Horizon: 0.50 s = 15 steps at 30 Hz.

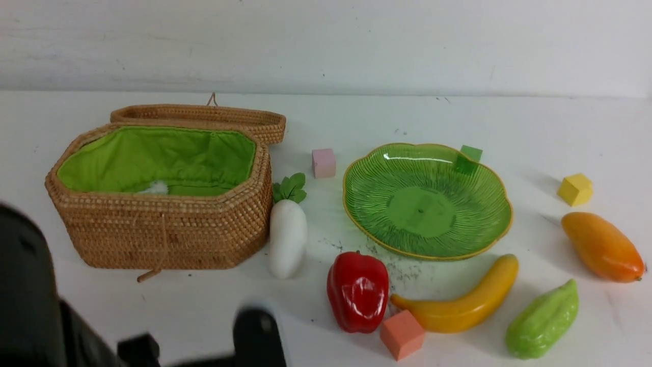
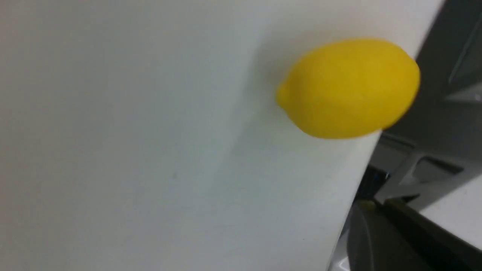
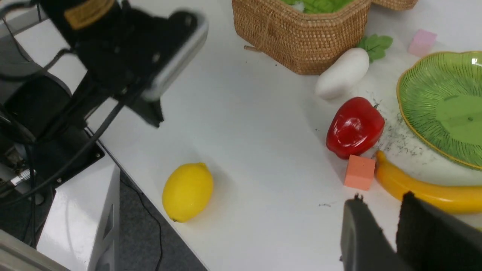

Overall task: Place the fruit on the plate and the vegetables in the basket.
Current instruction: Grab a lemon with your left arm and place it on the plate on the right

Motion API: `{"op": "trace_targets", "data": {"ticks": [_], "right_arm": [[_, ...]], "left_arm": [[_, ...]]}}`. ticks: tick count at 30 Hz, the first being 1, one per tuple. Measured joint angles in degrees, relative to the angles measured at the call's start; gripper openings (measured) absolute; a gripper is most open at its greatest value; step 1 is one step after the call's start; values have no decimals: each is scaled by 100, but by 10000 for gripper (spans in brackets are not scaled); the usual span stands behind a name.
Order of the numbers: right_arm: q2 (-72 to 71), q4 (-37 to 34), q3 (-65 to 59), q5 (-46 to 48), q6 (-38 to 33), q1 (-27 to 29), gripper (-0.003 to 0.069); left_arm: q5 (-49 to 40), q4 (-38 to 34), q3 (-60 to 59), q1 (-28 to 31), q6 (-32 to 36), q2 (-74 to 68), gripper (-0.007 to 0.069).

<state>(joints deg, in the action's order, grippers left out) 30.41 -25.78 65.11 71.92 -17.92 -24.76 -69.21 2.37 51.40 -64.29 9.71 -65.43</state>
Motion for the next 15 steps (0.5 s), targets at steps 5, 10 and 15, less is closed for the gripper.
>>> {"op": "trace_targets", "data": {"ticks": [5,10,15], "right_arm": [[0,-1,0,11,0,0,167],[0,-1,0,12,0,0,167],[0,-1,0,12,0,0,170]], "left_arm": [[659,39,-669,-399,352,0,267],[1306,316,-923,-408,1192,0,513],[2465,303,-1290,-408,2709,0,628]]}}
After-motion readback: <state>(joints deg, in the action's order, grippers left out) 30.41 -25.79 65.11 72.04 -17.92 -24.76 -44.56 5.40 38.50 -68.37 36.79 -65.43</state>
